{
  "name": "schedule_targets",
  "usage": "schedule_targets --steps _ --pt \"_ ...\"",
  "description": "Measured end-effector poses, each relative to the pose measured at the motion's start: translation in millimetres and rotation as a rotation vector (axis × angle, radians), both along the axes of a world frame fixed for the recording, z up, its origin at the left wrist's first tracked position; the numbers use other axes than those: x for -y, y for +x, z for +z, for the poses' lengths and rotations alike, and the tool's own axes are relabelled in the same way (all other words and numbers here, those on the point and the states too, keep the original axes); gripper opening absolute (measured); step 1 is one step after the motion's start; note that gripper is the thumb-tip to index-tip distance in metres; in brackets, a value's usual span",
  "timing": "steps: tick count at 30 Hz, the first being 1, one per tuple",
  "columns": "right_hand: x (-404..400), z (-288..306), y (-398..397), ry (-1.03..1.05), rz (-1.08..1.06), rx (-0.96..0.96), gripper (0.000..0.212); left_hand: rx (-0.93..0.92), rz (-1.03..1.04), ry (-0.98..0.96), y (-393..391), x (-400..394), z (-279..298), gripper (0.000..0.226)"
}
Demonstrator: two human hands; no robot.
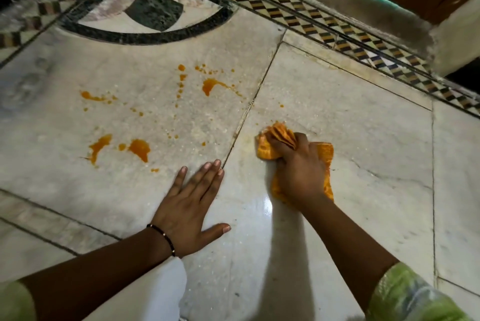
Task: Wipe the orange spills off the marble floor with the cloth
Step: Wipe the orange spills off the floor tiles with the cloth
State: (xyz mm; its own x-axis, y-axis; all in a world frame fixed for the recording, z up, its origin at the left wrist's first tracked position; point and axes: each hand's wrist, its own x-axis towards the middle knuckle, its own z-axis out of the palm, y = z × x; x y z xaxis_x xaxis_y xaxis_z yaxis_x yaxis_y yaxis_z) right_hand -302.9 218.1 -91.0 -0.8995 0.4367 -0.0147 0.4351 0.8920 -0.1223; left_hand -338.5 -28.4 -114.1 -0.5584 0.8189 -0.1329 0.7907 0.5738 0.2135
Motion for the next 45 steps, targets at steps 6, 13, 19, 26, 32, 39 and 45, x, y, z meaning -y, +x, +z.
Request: schedule_targets --steps 6,13,19,26,32,39,45 --pt "10 -6 36 -0.019 0.077 -0.067 0.044 -0.033 -0.317 0.12 -5 -23 7 0.082" --pt "-62 -2 -31 -0.042 0.167 -0.066 0.05 -0.023 -0.313 0.052 -14 -31 -4 0.097" --pt "-45 -3 11 -0.023 0.149 -0.063 0.049 -0.011 -0.294 0.054 -14 -33 -6 0.098" --pt "-30 -9 -64 0.007 0.184 -0.089 0.046 -0.018 -0.307 0.049 -16 -32 -3 0.099" --pt "-69 -4 -30 0.02 -0.037 -0.069 0.05 -0.015 -0.31 0.046 -16 -32 -2 0.099" --pt "6 -5 -40 0.003 0.176 -0.044 0.043 -0.018 -0.298 0.048 -15 -32 -1 0.099" --pt "-67 -3 -92 0.062 0.045 -0.003 0.044 -0.009 -0.299 0.086 -16 -31 -4 0.099"
